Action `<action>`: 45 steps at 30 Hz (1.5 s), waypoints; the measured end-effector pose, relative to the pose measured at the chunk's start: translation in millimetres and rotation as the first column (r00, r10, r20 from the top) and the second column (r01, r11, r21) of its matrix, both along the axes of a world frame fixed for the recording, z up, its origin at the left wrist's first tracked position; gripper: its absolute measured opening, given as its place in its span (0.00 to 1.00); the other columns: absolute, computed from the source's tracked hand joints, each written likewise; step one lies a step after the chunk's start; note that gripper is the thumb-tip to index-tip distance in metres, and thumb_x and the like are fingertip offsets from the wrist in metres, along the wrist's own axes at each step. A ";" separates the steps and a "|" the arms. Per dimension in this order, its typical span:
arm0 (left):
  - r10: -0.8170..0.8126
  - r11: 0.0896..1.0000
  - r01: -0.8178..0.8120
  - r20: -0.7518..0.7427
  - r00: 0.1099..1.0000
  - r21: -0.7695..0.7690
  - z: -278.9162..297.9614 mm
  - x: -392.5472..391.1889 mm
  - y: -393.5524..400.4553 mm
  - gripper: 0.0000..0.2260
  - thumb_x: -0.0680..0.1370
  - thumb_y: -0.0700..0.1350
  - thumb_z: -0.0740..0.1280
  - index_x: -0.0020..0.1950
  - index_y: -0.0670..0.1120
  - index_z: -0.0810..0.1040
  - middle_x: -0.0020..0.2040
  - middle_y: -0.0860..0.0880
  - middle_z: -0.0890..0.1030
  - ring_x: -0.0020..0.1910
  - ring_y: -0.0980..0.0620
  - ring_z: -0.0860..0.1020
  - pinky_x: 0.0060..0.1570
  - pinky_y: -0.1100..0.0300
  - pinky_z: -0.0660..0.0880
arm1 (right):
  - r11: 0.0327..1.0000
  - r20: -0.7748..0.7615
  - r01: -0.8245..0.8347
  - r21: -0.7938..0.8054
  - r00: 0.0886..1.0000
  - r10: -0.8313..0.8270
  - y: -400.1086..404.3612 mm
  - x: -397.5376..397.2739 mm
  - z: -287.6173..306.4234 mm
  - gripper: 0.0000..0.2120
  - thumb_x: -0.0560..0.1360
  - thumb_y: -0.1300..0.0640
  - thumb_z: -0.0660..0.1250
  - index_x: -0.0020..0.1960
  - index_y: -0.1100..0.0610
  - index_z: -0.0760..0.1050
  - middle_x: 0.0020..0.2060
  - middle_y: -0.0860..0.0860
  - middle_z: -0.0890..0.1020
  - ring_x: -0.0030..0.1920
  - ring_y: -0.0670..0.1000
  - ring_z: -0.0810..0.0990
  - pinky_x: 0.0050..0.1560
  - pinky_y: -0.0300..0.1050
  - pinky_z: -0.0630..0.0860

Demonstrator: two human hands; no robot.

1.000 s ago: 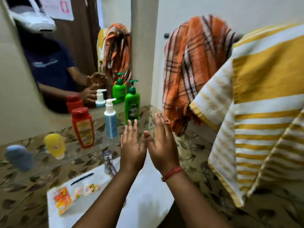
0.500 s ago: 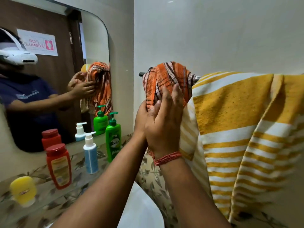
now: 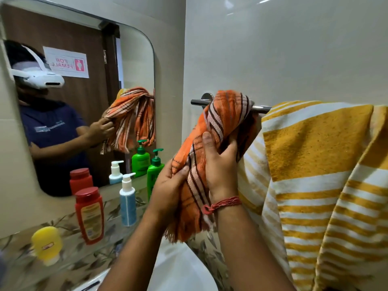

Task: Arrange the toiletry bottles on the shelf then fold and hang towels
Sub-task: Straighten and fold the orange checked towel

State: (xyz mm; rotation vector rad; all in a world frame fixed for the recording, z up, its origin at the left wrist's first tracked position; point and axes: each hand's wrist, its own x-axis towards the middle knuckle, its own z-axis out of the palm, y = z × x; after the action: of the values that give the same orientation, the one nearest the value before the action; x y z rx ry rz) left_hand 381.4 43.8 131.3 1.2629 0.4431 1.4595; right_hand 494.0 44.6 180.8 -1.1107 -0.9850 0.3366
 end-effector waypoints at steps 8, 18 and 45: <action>0.054 0.996 -0.055 -0.020 0.998 -0.075 -13.5 -47.4 -21.9 0.16 0.77 0.52 0.67 0.62 0.48 0.79 0.57 0.41 0.84 0.54 0.43 0.84 0.46 0.55 0.81 | 0.984 0.154 -0.136 -0.114 0.976 0.153 -29.2 -23.3 -4.3 0.18 0.76 0.49 0.71 0.65 0.50 0.74 0.54 0.46 0.82 0.55 0.48 0.81 0.55 0.36 0.69; 0.106 0.990 -0.067 -0.353 0.930 0.122 57.1 -34.0 -24.3 0.24 0.72 0.58 0.72 0.66 0.54 0.75 0.59 0.51 0.84 0.57 0.56 0.83 0.55 0.62 0.79 | 0.996 0.639 -0.077 -0.047 0.764 0.089 -65.1 -40.3 -37.7 0.18 0.74 0.52 0.65 0.64 0.52 0.75 0.55 0.52 0.83 0.54 0.54 0.81 0.53 0.52 0.79; 0.088 0.996 -0.088 0.153 0.984 -0.007 -26.4 -111.9 -80.7 0.17 0.71 0.47 0.67 0.59 0.51 0.84 0.55 0.45 0.85 0.55 0.47 0.84 0.51 0.55 0.81 | 0.887 0.461 -0.447 -0.114 0.767 0.446 -97.1 -64.3 -15.8 0.12 0.76 0.60 0.70 0.59 0.53 0.81 0.53 0.46 0.85 0.55 0.43 0.81 0.57 0.32 0.75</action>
State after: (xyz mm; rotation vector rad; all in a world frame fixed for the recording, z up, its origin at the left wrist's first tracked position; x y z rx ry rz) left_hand 269.5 -36.9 104.8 1.1335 0.4005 1.6183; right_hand 429.7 -52.6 165.0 -0.9606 -1.7061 0.4561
